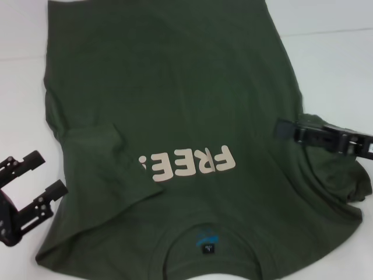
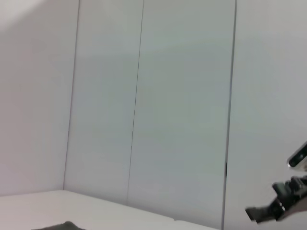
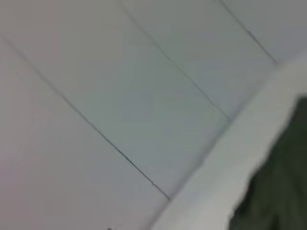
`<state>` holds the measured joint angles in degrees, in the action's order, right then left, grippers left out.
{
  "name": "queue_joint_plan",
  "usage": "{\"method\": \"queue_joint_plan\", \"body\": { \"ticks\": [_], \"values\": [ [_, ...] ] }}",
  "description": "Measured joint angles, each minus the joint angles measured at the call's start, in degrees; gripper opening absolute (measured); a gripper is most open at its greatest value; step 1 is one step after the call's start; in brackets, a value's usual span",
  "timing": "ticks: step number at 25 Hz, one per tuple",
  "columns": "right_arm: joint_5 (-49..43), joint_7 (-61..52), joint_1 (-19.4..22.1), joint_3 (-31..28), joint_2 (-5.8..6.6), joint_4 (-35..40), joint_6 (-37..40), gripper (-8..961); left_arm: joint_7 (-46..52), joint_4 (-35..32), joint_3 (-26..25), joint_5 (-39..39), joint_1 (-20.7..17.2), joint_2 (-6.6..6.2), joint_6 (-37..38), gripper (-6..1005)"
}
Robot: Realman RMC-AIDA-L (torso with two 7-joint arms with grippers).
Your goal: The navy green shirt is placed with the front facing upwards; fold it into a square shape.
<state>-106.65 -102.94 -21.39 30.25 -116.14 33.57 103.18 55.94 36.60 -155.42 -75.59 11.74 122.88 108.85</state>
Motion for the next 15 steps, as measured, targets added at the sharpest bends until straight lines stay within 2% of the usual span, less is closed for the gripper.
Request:
{"method": "queue_joint_plan", "body": {
  "ticks": [4, 7, 9, 11, 15],
  "values": [
    [-6.70, -14.95, 1.49, -0.46, 4.10, 1.91, -1.36, 816, 1.59, 0.52, -0.02, 0.08, -0.14, -0.01, -0.14, 663],
    [-12.44, -25.37, 2.18, -0.78, 7.85, 4.19, -0.19, 816, 2.62, 0.82, -0.03, 0.04, 0.10, -0.19, -0.25, 662],
    [-15.27, -30.28, 2.53, -1.14, 9.58, 6.82, 1.69, 817, 3.16, 1.35, -0.01, -0.15, 0.20, -0.23, -0.03, 662],
    [-18.96, -34.96, 2.36, -2.55, 10.59, 11.14, 3.83, 817, 3.56, 2.00, 0.13, -0.21, 0.23, -0.10, 0.08, 662],
    [-26.49, -40.74, 0.46, -6.05, 11.10, 18.08, 8.14, 817, 4.22, 3.19, 0.45, 0.04, 0.28, 0.59, 0.13, 662]
  ]
}}
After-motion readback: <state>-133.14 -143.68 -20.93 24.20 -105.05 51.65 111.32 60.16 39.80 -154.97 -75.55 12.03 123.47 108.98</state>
